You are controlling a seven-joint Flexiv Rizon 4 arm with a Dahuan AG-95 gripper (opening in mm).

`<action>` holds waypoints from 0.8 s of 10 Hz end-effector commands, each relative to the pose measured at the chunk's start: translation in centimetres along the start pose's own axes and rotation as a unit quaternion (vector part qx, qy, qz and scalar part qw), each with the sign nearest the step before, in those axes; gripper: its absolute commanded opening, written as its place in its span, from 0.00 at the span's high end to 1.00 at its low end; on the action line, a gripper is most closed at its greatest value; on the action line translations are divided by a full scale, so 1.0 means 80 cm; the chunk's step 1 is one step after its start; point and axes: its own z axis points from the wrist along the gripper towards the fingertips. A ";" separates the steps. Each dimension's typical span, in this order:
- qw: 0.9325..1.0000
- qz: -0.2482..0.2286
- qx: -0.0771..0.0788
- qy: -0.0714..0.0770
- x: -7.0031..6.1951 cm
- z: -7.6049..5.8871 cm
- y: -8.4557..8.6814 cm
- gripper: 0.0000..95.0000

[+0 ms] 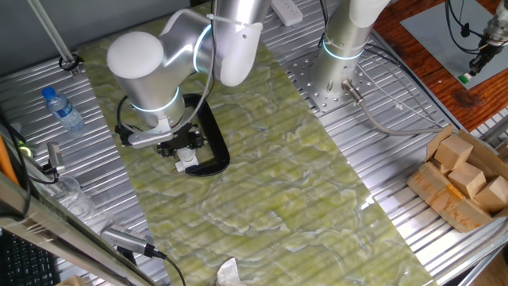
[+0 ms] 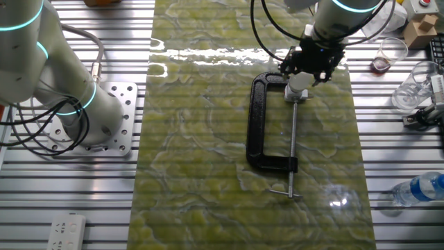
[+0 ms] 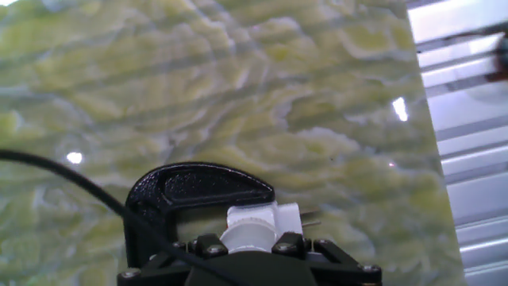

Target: Take out the light bulb by rotating it

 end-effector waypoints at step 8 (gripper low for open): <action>0.860 0.509 -0.026 -0.022 -0.003 -0.005 -0.003 0.20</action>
